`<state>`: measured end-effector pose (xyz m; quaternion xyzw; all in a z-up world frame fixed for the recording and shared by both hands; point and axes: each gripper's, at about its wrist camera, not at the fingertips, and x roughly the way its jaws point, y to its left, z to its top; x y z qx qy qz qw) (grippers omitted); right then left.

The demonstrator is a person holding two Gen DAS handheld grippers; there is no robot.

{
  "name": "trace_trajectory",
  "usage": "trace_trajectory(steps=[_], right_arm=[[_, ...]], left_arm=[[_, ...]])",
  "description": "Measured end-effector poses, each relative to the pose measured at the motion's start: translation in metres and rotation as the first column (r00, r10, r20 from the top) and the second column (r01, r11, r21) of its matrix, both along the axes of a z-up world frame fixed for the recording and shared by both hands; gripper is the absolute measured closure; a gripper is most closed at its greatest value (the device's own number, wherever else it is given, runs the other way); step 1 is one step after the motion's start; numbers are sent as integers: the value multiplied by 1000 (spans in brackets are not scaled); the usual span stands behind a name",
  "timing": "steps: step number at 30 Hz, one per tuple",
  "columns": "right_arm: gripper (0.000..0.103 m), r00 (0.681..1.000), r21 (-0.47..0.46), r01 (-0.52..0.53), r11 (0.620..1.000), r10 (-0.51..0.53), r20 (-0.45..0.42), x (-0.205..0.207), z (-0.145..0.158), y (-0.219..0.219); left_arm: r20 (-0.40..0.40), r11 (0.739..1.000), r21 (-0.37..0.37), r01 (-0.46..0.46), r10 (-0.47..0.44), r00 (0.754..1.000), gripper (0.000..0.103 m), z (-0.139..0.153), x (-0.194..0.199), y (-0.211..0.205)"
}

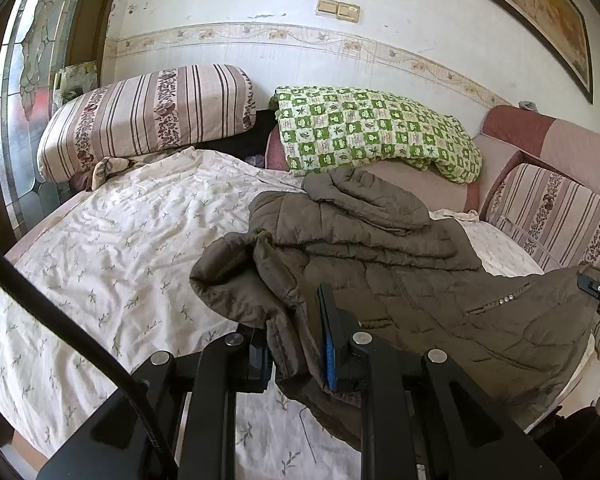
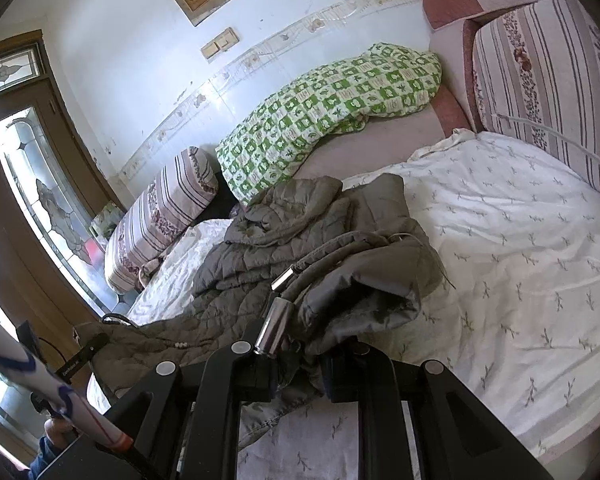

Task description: Fold large clothes

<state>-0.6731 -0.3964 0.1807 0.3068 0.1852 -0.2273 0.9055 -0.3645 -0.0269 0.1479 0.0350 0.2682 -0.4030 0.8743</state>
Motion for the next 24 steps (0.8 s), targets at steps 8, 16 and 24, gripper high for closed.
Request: trace_trajectory(steps=[8,16,24], right_arm=[[86,1000,-9,5,1000,-4,27,25,21,-19],[86,999,-31,25,999,-24,24,62,45,-51],[86,999,-16,43,999,-42,10,118,55,-100]], left_arm=[[-12,1000,-10,0,0,1000,83,16,22,-18],[-13,999,-38,-2,2,1000,81,40,54,-41],[-33,999,-38,-1,-1,999,78,54,106,-82]])
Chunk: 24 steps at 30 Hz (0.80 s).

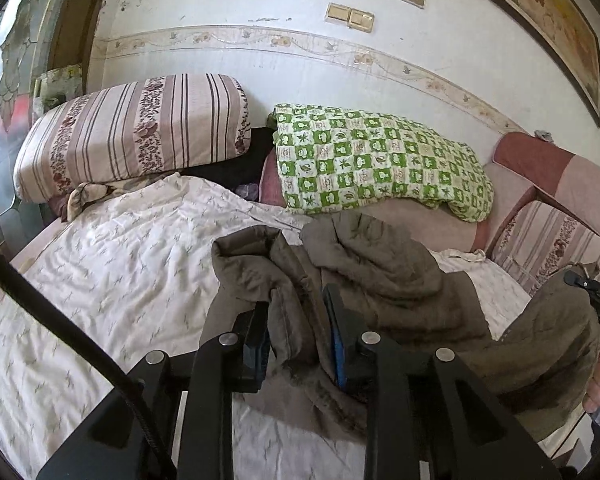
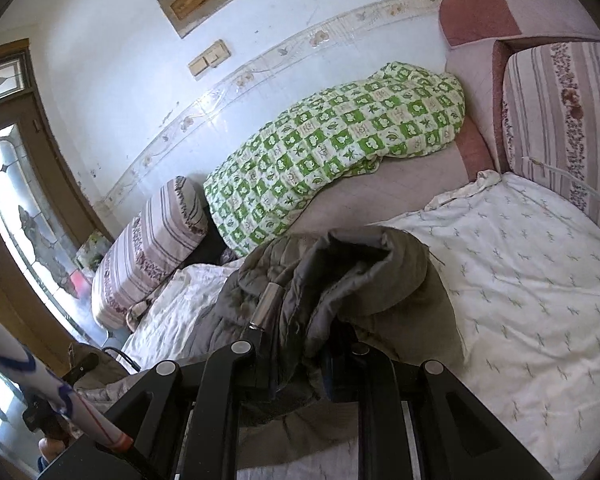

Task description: Fold large clothes

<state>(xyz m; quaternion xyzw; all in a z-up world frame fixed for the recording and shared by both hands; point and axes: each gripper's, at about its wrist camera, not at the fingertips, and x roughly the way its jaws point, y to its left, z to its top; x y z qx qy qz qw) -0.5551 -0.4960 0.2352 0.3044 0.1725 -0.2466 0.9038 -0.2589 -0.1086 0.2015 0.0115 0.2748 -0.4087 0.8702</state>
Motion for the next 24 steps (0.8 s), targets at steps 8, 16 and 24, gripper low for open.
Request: trace_trajectory(steps=[8,16,24], right_arm=[[86,998,13,38,999,-37,-47,62,-8,-53],[86,988,66,111,992,-103,-112,103,-38,-110],[86,972,137,169,976,-142,-187,141,-79,-153]], left_arm=[[-92,1000,-8,-21,20,996,66,-2,63,-51],[-205,997,-57,-59,46,978,39,11,133,-83],[-159,992,-87,-91,77,984,39,21,152,-78]])
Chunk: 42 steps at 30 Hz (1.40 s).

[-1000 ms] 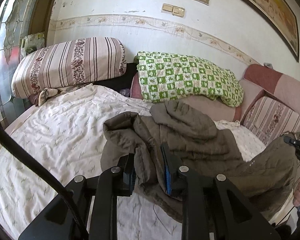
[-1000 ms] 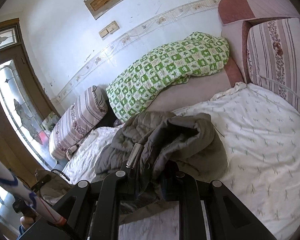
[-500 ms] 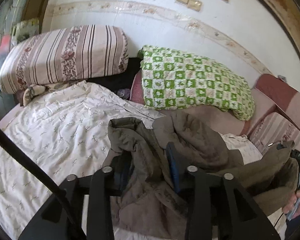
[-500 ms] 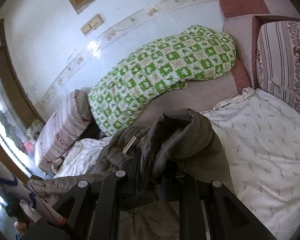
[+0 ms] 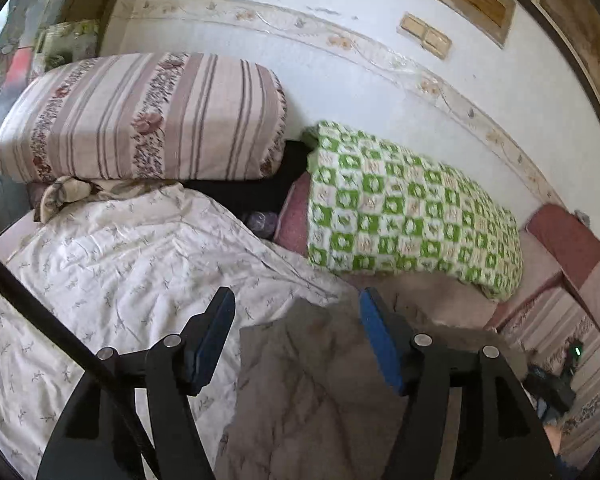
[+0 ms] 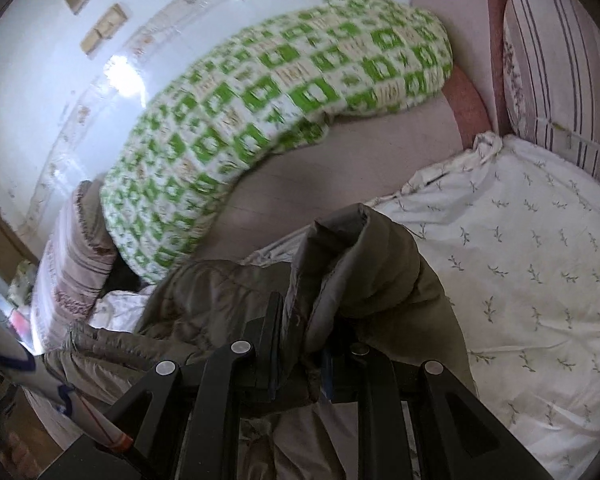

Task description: Fold large clothes

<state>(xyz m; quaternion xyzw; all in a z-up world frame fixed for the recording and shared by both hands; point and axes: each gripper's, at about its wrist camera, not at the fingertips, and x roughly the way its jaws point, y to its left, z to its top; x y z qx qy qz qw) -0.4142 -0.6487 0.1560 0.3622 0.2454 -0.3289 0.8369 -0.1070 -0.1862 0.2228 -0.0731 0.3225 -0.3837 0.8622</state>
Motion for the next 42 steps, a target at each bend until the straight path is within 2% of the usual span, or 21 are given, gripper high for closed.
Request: trace_trajectory(steps=[6,11,14,16,18,21,24,30,34,36,38,40,42], right_arm=[[85,995,87,84,993,-78,-65,17,-34,-33],[81,992,151,115,982,-106,-67,18,-51,-48],[63,996,173,86,981,-83,-26,12,-48,-48],[41,997,198,62,978,-71,39,0,-41,-47],[24,995,199,51,979,-68,78,-13,-32,-44],[24,993,184,17,983,-38,109,-35,-21,-34],[24,995,152,-43,987,29,92,-47,-16,-10],[24,990,30,-142,989,142,-18,-60,-23,60],[33,971,-95,-195,976,179,-158,-41,-34,92],[33,955,-111,-215,970,185,-233,-25,-48,92],[33,943,-52,-205,977,183,-277,-14,-74,81],[32,933,-29,-212,977,194,-305,-6,-97,74],[31,930,-51,-213,976,187,-316,-3,-103,74]], left_arm=[[-7,984,72,163,-163,987,39,-38,-43,-44],[11,931,161,328,-334,942,39,-78,-100,-103],[23,910,233,344,-359,933,39,-102,-121,-134],[33,906,274,323,-344,938,39,-114,-123,-148],[-1,895,323,306,-323,946,39,-133,-114,-163],[-18,894,343,288,-300,954,36,-148,-101,-171],[-13,891,360,277,-292,956,35,-150,-95,-177],[-18,876,401,267,-285,958,31,-160,-79,-199],[-33,870,417,262,-273,961,30,-161,-63,-210],[-21,871,425,248,-265,964,29,-163,-62,-213],[2,872,431,233,-259,966,28,-165,-64,-214],[15,871,440,219,-251,968,28,-165,-65,-215],[20,865,460,201,-236,971,28,-165,-68,-215]])
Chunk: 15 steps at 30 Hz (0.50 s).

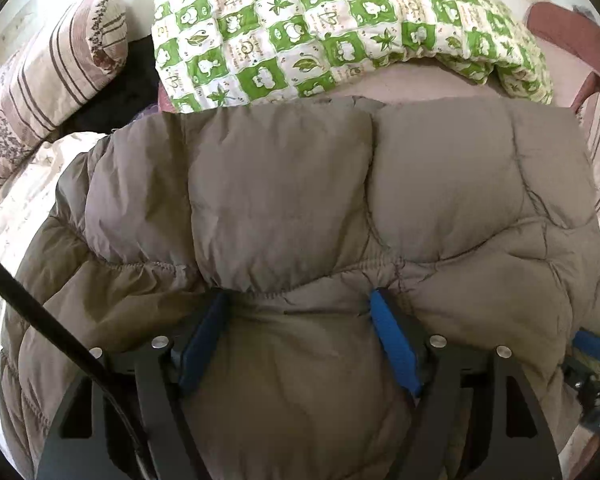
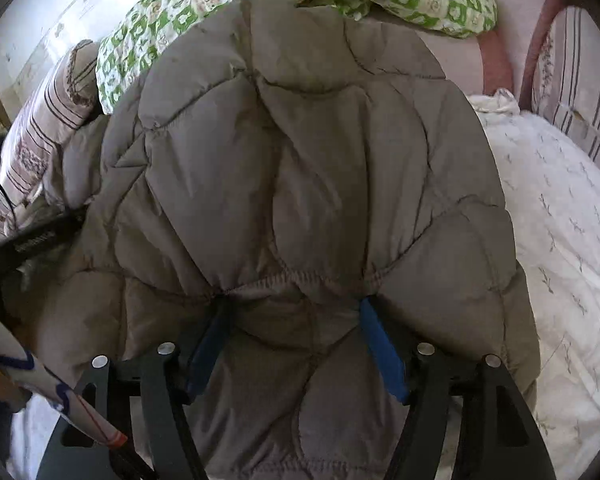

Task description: Fold large clothes

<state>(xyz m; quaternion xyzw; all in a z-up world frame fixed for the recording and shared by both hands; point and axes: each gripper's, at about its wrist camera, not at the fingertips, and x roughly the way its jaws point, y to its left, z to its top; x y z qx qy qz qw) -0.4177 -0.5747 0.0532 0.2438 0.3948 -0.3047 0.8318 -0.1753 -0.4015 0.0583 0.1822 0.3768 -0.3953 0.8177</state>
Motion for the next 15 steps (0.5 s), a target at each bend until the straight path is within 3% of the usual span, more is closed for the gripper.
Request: trace_trajectory(steps=[3,8,12,15], right_arm=[[31,1000,39,19,999,-19,5,-3,7,-4],[31,989,120,47,992,-64,136,-27,39,-1],[31,975,108,51,993,-73,212,-33,72,26],[34,971,90,14,996,-35,235,-24,78,66]], left_arm=[[-5,1000,-7,-13,13,1000,28,9,-8,12],[-1,995,-93,-21,21,1000,29,39,-42,75],[60,991,-88,-103,109,992,29,43,-54,143],[0,972,-124,-198,200,980,29,36,-42,182]])
